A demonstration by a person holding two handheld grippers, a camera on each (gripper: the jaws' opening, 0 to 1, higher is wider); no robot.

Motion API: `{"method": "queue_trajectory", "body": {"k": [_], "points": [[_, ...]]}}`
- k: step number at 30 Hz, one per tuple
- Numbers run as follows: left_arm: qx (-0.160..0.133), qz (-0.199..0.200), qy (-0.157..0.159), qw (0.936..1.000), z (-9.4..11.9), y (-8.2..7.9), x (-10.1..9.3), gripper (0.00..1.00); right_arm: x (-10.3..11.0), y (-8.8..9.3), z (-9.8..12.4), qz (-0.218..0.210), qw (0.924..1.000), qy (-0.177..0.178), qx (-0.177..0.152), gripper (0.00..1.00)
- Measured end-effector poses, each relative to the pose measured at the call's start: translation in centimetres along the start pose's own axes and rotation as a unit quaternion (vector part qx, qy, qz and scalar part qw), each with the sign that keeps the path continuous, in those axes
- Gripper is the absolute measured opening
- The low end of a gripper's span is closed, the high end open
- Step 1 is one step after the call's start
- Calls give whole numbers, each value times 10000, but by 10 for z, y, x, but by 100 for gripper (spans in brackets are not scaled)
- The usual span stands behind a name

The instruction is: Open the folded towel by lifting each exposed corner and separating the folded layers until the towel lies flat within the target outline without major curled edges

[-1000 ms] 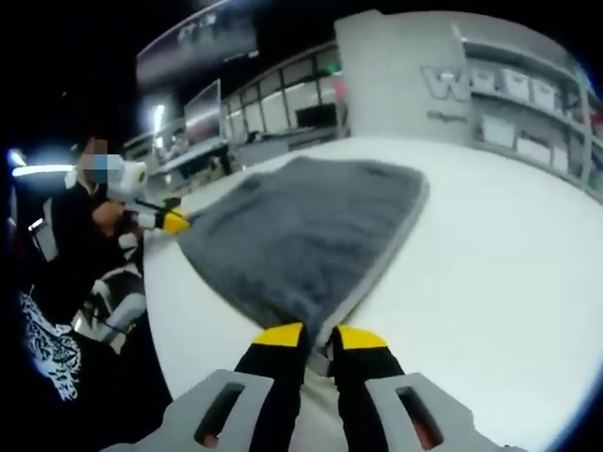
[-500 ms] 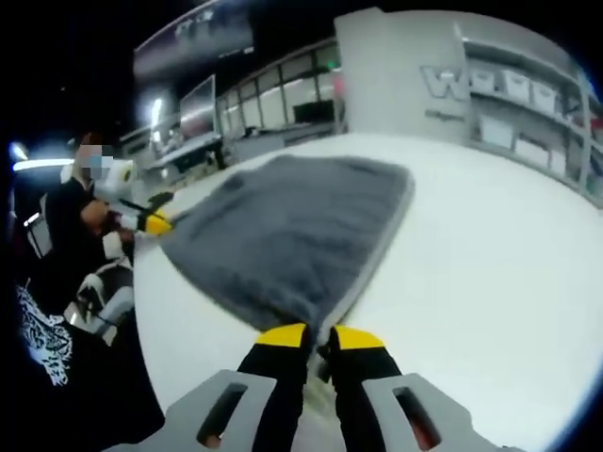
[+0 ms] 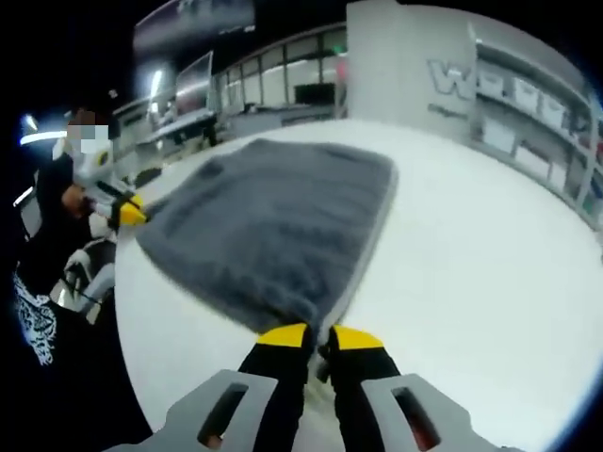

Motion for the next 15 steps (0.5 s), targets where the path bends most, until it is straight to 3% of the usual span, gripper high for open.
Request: {"method": "queue_trajectory", "body": {"k": [10, 15], "points": [[4, -115, 203, 9997, -4, -5, -22, 2, -12, -7, -8, 427, 9985, 51, 339, 3], [-12, -248, 430, 9988, -7, -9, -44, 2, -23, -11, -12, 601, 9973, 106, 409, 3]]}}
Point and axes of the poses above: the point that each gripper's makers call its tool centre point, and the gripper's own axes: z roughly backward along the fingers, x roughly to its left, y roughly out of its underside, the point moved 6 cm from there along z, roughly backward along the fingers, and after that the axes turned 4 degrees about -x, right-handed, at the moved point
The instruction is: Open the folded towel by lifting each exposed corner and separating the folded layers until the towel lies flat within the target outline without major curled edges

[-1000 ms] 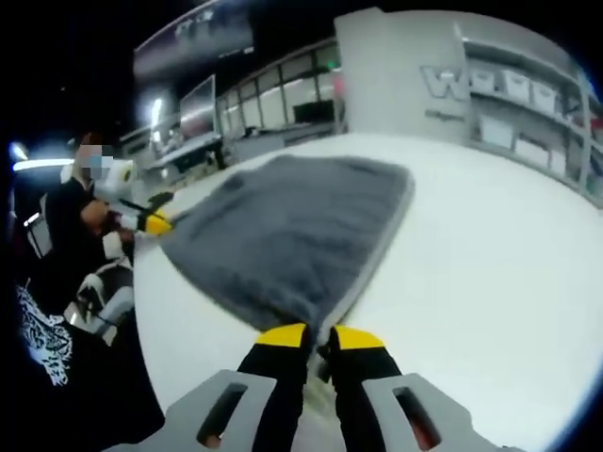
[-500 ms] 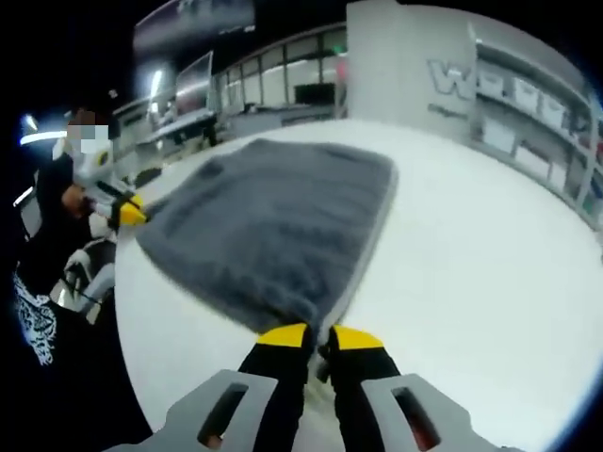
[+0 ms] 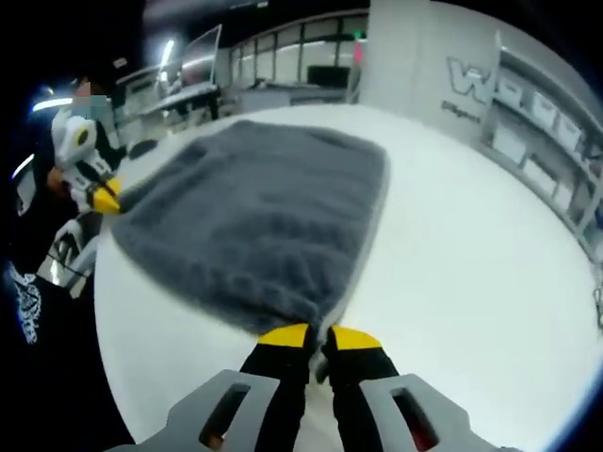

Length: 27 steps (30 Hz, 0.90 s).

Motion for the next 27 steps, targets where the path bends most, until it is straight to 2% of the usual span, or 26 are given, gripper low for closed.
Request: {"method": "queue_trajectory", "body": {"k": [13, 18, 22, 27], "points": [[-36, -237, 414, 9989, -9, -9, -25, 2, -23, -10, -9, 219, 9993, 29, 297, 3], [-193, -269, 496, 9982, -15, -10, -35, 2, -29, -12, -13, 241, 9991, 13, 349, 3], [-363, -102, 635, 9973, -17, -12, -42, 2, -39, -18, -16, 320, 9986, 35, 426, 3], [-420, -111, 679, 9967, -22, -14, -50, 2, -44, -21, -20, 407, 9975, -39, 576, 3]]}}
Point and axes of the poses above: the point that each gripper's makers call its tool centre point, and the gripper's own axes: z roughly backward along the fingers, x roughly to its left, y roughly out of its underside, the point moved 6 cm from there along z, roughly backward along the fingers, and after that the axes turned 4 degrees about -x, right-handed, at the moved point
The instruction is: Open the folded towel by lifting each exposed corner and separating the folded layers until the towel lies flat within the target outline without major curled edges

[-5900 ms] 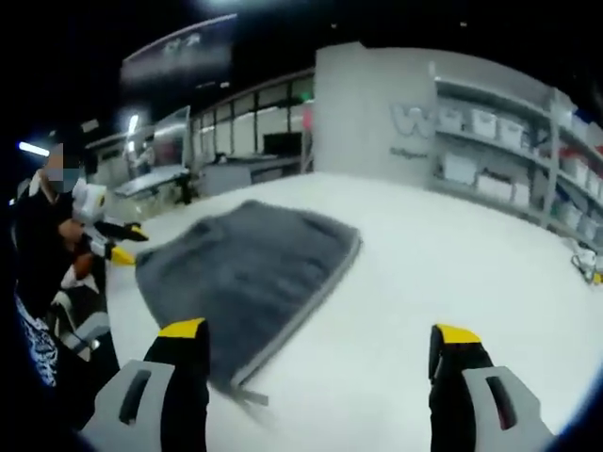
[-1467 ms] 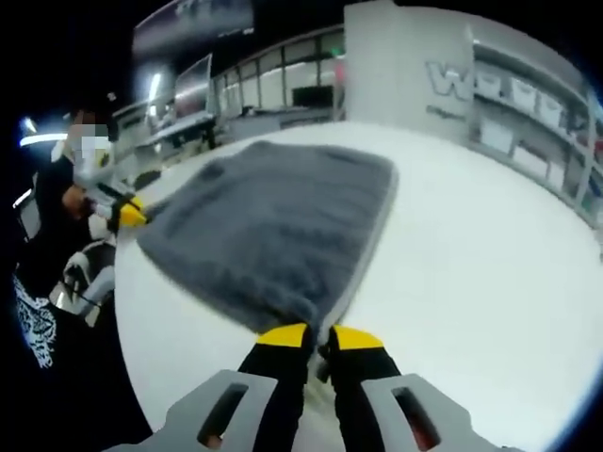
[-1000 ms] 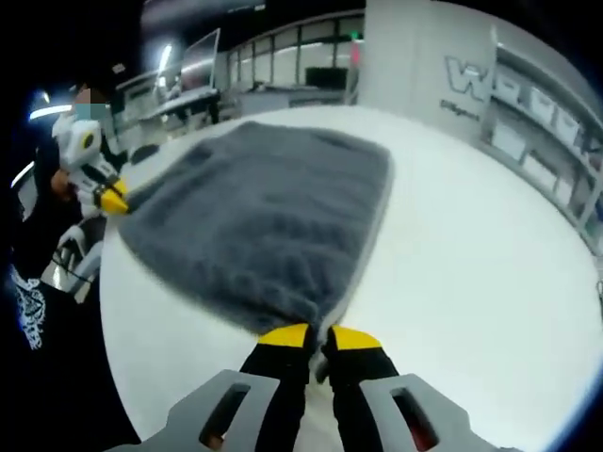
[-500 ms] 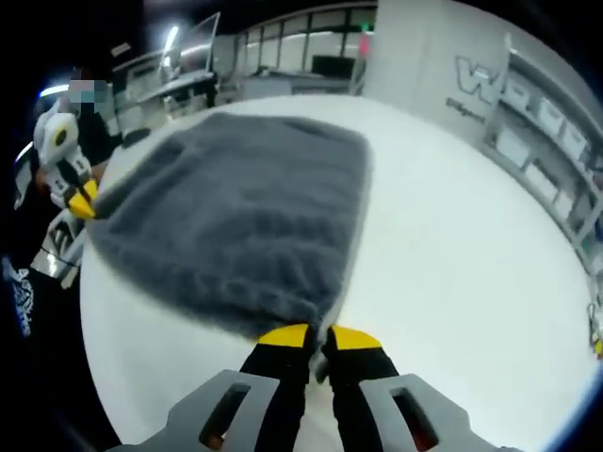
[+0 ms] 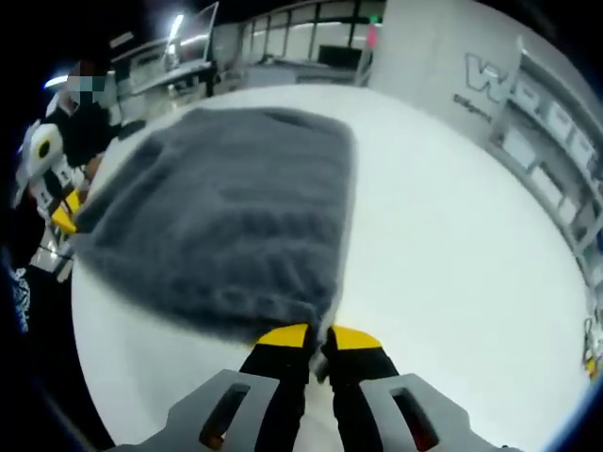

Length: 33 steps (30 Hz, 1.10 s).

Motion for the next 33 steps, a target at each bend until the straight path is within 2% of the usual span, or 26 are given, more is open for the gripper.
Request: {"method": "queue_trajectory", "body": {"k": [12, 18, 30, 33], "points": [[-48, -187, 203, 9996, -15, -7, -13, 2, -17, -9, -7, 446, 9979, -21, 465, 3], [-24, -338, 264, 9991, -25, -9, -22, 2, -26, -14, -12, 552, 9969, -65, 555, 3], [-102, -495, 348, 9981, -48, -19, -39, 2, -46, -27, -21, 827, 9948, 89, 591, 3], [-92, -739, 311, 9967, -54, -23, -44, 2, -51, -30, -24, 897, 9941, 104, 597, 3]]}}
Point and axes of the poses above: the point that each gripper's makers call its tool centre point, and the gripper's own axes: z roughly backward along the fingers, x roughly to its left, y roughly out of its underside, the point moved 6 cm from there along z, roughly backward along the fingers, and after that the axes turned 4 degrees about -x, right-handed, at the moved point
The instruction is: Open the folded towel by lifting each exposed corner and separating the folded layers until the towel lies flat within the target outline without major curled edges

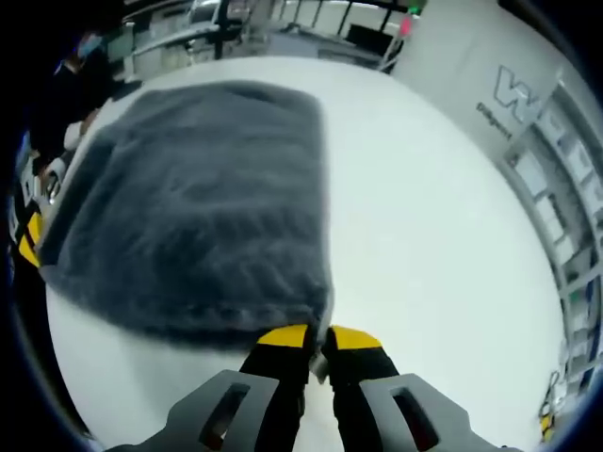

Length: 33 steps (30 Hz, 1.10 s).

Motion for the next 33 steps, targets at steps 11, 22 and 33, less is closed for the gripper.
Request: {"method": "queue_trajectory", "body": {"k": [11, 22, 33], "points": [[193, -949, 69, 9953, -29, -21, -14, 2, -20, -5, -10, 260, 9997, 18, 20, 3], [305, -1363, 167, 9901, -55, -35, -24, 2, -30, -18, -15, 801, 9955, -132, 499, 3], [416, -1856, 180, 9816, -83, -54, -27, 2, -46, -28, -31, 1116, 9918, -45, 627, 3]]}}
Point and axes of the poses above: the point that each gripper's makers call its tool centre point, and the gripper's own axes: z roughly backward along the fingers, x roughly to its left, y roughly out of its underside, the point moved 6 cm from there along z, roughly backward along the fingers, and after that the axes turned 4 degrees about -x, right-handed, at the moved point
